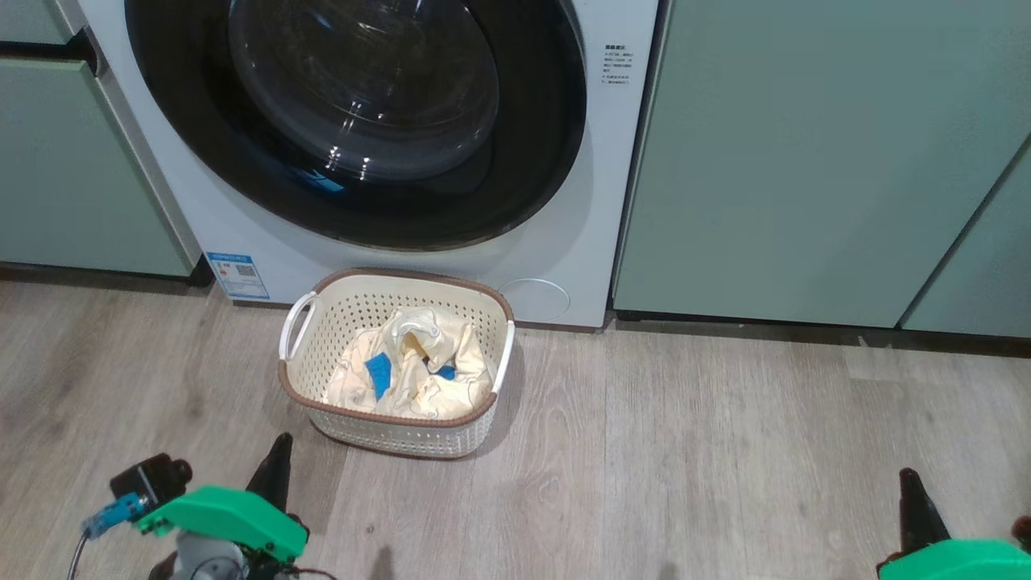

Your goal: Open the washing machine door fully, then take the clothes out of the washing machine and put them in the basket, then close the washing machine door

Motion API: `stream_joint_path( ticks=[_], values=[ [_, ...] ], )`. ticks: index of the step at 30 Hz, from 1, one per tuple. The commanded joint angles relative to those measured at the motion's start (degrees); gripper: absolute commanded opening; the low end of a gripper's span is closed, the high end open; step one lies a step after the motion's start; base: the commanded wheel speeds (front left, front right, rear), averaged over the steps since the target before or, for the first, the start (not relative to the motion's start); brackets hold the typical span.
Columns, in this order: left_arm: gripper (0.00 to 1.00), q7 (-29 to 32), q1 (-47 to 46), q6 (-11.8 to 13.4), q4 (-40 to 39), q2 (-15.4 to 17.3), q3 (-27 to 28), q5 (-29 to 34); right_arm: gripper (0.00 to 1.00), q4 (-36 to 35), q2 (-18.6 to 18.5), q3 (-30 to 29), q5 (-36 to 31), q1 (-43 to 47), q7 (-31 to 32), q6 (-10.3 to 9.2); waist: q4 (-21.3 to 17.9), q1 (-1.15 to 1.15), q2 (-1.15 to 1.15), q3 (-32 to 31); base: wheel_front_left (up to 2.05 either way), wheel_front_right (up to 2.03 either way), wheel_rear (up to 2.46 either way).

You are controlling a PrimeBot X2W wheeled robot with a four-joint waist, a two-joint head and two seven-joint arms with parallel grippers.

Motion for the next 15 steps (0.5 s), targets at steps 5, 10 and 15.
stream_joint_path(
  ticks=[5, 10, 15],
  values=[
    [0.00, 0.82, -2.36, -0.04, -2.92, 0.26, 1.52, -3.17, 0.00, -2.63, -0.59, -0.12, 3.72, -3.57, 0.82, -0.03, 0.00, 0.00, 0.00, 0.11, 0.00, 0.00, 0.00],
    [0.00, 1.66, -2.28, -0.05, -3.75, -0.09, 1.89, -5.95, 0.00, -3.21, -0.60, -0.35, 6.93, -3.72, 1.66, -0.03, 0.00, 0.00, 0.00, 0.23, 0.00, 0.00, 0.00],
    [0.00, 2.67, -2.19, -0.05, -4.74, -0.52, 2.35, -9.28, 0.00, -3.90, -0.62, -0.62, 10.77, -3.89, 2.67, -0.04, -0.01, 0.00, 0.00, 0.38, 0.00, 0.00, 0.00]
  ],
)
